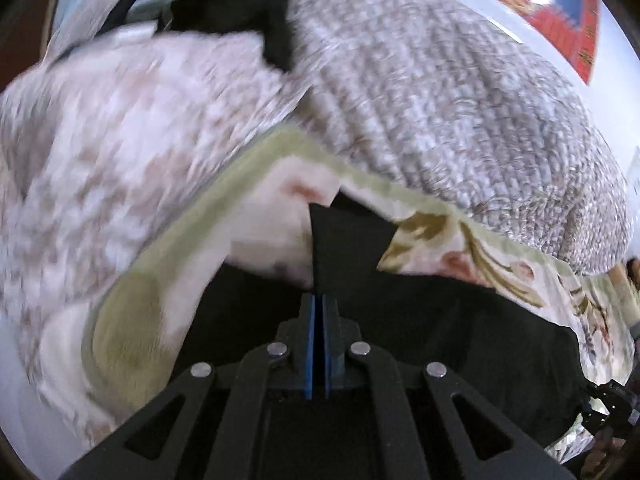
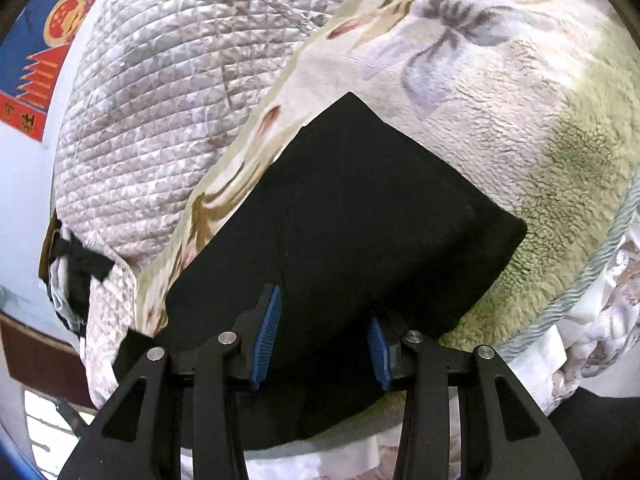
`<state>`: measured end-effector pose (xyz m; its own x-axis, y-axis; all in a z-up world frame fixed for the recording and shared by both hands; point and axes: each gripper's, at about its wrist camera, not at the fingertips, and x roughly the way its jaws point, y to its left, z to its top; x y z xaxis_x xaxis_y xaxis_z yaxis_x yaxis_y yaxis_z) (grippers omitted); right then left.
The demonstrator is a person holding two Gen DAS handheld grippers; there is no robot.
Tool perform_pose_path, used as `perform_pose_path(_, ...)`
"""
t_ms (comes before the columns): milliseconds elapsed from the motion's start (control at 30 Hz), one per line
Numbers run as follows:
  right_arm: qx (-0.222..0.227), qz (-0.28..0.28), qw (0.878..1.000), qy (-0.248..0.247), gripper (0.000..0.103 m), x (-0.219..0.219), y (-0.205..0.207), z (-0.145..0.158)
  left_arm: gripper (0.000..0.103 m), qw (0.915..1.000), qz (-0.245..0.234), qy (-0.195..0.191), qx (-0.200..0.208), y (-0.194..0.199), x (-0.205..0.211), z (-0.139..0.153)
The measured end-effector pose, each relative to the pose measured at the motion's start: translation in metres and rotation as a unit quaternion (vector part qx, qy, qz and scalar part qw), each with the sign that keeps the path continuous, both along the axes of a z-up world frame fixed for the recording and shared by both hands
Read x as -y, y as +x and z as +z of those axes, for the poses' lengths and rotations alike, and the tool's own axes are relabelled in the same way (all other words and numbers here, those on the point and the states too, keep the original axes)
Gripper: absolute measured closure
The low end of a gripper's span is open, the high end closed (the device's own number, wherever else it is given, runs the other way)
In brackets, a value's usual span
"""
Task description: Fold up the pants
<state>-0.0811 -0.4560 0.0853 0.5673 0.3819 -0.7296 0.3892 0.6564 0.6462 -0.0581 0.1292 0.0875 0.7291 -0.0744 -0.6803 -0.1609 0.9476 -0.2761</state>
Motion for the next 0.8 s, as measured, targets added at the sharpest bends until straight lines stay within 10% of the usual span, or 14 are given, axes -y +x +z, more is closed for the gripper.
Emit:
perform_pose_path(667, -0.005, -0.025, 0.999, -0.032, 0.066, 0.003, 0.005, 0.006, 0.076, 0.9908, 0.071, -0.099, -0.058, 0.001, -0.028, -0.047)
perform_pose_path(800, -0.012, -0.023, 0.999, -0.03, 0.066, 0.003, 0.006, 0.003, 0.05, 0.9903, 0.069, -0.11, -0.05, -0.014, -0.023, -0.048)
